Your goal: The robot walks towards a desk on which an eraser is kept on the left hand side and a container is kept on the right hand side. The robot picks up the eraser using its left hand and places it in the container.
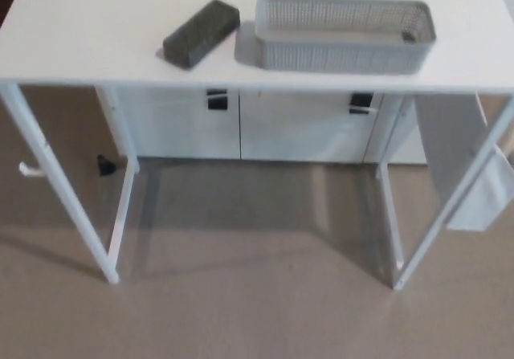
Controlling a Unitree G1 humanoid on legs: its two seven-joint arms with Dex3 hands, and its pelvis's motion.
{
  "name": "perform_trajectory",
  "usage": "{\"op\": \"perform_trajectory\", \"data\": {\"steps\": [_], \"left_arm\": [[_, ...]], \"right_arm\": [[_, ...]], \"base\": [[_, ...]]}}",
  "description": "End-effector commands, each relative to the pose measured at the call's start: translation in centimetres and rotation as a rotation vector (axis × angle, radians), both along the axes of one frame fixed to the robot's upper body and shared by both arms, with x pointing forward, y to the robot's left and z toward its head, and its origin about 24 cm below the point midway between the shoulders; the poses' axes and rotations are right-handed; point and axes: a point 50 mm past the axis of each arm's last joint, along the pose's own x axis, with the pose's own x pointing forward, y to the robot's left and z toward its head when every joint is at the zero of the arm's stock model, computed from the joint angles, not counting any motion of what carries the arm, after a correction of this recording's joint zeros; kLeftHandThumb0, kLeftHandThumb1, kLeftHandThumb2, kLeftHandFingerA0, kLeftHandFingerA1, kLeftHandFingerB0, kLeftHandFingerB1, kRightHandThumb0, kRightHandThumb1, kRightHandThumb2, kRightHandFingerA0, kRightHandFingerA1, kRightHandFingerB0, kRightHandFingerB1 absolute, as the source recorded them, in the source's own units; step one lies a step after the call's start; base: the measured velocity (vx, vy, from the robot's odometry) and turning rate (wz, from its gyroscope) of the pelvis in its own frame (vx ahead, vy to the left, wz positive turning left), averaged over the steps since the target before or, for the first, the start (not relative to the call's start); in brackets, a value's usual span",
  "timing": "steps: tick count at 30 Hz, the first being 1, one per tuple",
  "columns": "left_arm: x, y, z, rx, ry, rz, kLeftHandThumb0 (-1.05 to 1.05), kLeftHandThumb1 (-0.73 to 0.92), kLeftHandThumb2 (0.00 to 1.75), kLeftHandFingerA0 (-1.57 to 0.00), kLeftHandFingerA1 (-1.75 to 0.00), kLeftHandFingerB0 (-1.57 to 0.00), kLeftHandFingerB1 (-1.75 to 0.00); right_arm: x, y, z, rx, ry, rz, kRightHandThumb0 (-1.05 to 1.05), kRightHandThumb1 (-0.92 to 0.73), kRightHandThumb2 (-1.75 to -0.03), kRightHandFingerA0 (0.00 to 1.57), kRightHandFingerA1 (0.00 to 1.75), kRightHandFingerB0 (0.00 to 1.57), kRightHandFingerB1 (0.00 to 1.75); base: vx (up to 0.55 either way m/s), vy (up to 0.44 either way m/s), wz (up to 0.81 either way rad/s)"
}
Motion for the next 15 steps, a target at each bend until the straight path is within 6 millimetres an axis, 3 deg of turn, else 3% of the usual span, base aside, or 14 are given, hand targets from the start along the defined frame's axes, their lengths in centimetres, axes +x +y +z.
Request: {"op": "perform_trajectory", "data": {"steps": [1,2,3,4,5,6,7,12,15], "left_arm": [[-0.08,0.31,0.09,0.032,-0.016,-0.009,-0.35,0.53,0.56,-0.4,-0.41,-0.29,-0.3],[-0.22,0.3,0.12,0.031,-0.017,-0.01,-0.36,0.53,0.56,-0.39,-0.41,-0.28,-0.3],[-0.26,0.31,0.11,0.031,-0.017,-0.009,-0.35,0.53,0.56,-0.39,-0.4,-0.28,-0.3],[-0.22,0.3,0.1,0.035,-0.016,-0.01,-0.34,0.53,0.56,-0.39,-0.41,-0.28,-0.3],[-0.21,0.27,0.12,0.038,-0.017,-0.013,-0.34,0.53,0.56,-0.39,-0.41,-0.28,-0.3],[-0.2,0.23,0.18,0.048,-0.021,-0.024,-0.35,0.53,0.56,-0.4,-0.41,-0.29,-0.3],[-0.19,0.23,0.16,0.045,-0.023,-0.019,-0.34,0.54,0.56,-0.41,-0.41,-0.29,-0.3],[-0.42,0.26,0.28,0.049,-0.019,-0.031,-0.37,0.53,0.56,-0.41,-0.41,-0.29,-0.3],[-0.44,0.28,0.31,0.045,-0.028,-0.033,-0.37,0.53,0.56,-0.41,-0.42,-0.28,-0.3]], "right_arm": [[0.01,-0.5,0.12,-0.023,-0.009,0.0,-0.2,-0.44,-0.89,0.44,0.63,0.2,0.52],[-0.02,-0.49,0.12,-0.026,-0.009,0.005,-0.2,-0.44,-0.89,0.44,0.64,0.2,0.52],[-0.04,-0.49,0.14,-0.027,-0.009,0.009,-0.24,-0.62,-0.58,0.51,0.51,0.31,0.39],[-0.03,-0.5,0.16,-0.028,-0.009,0.011,-0.2,-0.44,-0.89,0.44,0.63,0.2,0.52],[-0.02,-0.51,0.17,-0.029,-0.009,0.012,-0.2,-0.44,-0.89,0.44,0.63,0.2,0.52],[-0.02,-0.46,0.21,-0.036,-0.009,0.007,-0.23,-0.62,-0.58,0.51,0.51,0.31,0.39],[-0.04,-0.47,0.23,-0.029,-0.01,0.009,-0.2,-0.44,-0.89,0.41,0.62,0.19,0.51],[-0.09,-0.42,0.17,-0.024,-0.01,0.018,-0.2,-0.44,-0.89,0.44,0.63,0.18,0.51],[-0.06,-0.42,0.21,-0.034,-0.01,0.025,-0.2,-0.45,-0.89,0.43,0.63,0.19,0.51]], "base": [[0.34,-0.015,0.2],[0.33,-0.057,0.16],[0.21,-0.107,0.19],[0.31,-0.126,0.27],[0.34,-0.185,0.22],[0.38,-0.203,0.29],[0.41,-0.23,0.1],[0.38,-0.32,0.22],[0.22,-0.096,0.0]]}}
